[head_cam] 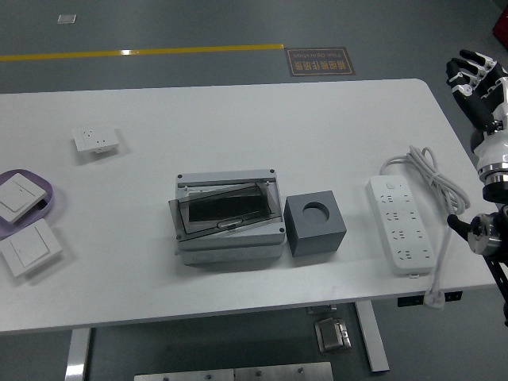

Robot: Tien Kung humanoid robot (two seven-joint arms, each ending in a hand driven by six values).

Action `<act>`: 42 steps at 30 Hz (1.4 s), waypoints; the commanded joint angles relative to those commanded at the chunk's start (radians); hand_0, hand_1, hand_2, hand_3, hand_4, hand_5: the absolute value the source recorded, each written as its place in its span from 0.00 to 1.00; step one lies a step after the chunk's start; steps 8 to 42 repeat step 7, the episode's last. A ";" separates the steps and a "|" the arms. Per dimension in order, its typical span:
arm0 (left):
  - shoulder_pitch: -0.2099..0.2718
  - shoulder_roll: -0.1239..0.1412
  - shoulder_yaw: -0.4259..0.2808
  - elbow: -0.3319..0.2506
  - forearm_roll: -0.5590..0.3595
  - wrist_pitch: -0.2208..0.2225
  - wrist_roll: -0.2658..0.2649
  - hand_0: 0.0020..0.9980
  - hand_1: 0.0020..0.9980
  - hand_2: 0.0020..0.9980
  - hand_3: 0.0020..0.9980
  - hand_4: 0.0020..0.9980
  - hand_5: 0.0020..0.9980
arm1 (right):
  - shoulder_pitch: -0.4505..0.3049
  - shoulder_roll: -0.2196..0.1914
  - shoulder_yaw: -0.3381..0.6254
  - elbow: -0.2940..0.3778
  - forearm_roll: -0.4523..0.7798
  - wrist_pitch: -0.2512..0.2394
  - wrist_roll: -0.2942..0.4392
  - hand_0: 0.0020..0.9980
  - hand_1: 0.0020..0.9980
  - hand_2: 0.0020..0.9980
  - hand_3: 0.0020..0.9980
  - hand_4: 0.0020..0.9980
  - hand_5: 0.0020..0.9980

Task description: Pick up the cylinder from the cube,place it in the box,flap close box

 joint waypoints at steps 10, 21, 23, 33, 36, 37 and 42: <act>0.004 -0.006 0.006 0.000 -0.011 0.001 -0.002 0.64 0.62 0.54 0.63 0.71 0.34 | -0.004 0.003 0.003 0.001 -0.002 -0.001 0.004 0.71 0.66 0.68 0.68 0.82 0.31; 0.004 -0.006 0.006 0.000 -0.011 0.001 -0.002 0.64 0.62 0.54 0.63 0.71 0.34 | -0.004 0.003 0.003 0.001 -0.002 -0.001 0.004 0.71 0.66 0.68 0.68 0.82 0.31; 0.004 -0.006 0.006 0.000 -0.011 0.001 -0.002 0.64 0.62 0.54 0.63 0.71 0.34 | -0.004 0.003 0.003 0.001 -0.002 -0.001 0.004 0.71 0.66 0.68 0.68 0.82 0.31; 0.004 -0.006 0.006 0.000 -0.011 0.001 -0.002 0.64 0.62 0.54 0.63 0.71 0.34 | -0.004 0.003 0.003 0.001 -0.002 -0.001 0.004 0.71 0.66 0.68 0.68 0.82 0.31; 0.004 -0.006 0.006 0.000 -0.011 0.001 -0.002 0.64 0.62 0.54 0.63 0.71 0.34 | -0.004 0.003 0.003 0.001 -0.002 -0.001 0.004 0.71 0.66 0.68 0.68 0.82 0.31; 0.004 -0.006 0.006 0.000 -0.011 0.001 -0.002 0.64 0.62 0.54 0.63 0.71 0.34 | -0.004 0.003 0.003 0.001 -0.002 -0.001 0.004 0.71 0.66 0.68 0.68 0.82 0.31; 0.004 -0.006 0.006 0.000 -0.011 0.001 -0.002 0.64 0.62 0.54 0.63 0.71 0.34 | -0.004 0.003 0.003 0.001 -0.002 -0.001 0.004 0.71 0.66 0.68 0.68 0.82 0.31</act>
